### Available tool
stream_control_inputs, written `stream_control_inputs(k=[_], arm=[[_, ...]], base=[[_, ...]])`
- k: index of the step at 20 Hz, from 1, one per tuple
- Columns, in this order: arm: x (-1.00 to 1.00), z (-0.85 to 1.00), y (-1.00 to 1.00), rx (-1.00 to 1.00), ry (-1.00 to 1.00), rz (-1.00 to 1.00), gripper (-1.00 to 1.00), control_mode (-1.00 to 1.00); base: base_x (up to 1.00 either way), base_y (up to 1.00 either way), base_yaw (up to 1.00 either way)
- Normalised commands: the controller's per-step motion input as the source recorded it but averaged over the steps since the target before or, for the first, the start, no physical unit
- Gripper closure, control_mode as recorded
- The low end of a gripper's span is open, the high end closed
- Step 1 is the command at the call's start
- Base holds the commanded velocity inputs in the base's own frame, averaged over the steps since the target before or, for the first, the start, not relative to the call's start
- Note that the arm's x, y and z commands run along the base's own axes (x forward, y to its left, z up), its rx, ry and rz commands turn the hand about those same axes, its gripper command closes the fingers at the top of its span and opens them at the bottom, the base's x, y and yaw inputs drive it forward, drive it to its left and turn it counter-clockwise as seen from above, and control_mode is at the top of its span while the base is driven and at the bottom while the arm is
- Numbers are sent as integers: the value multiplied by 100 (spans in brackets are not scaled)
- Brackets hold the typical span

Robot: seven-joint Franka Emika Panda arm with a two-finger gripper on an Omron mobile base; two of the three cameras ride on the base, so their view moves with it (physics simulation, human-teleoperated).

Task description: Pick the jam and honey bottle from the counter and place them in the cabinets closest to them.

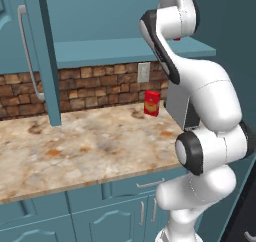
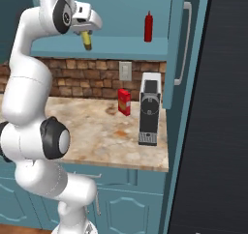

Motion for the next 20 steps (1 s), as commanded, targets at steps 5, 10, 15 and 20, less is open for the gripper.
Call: stream_control_inputs(k=[5,10,15,20], arm=[[42,-28,0,-2,1,0,100,-100],[71,0,0,0,-1,0,100,-100],[76,-1,0,0,0,-1,100,-100],[79,0,0,1,0,-1,100,-100]], base=[[0,0,0],[0,0,0],[0,0,0],[0,0,0]])
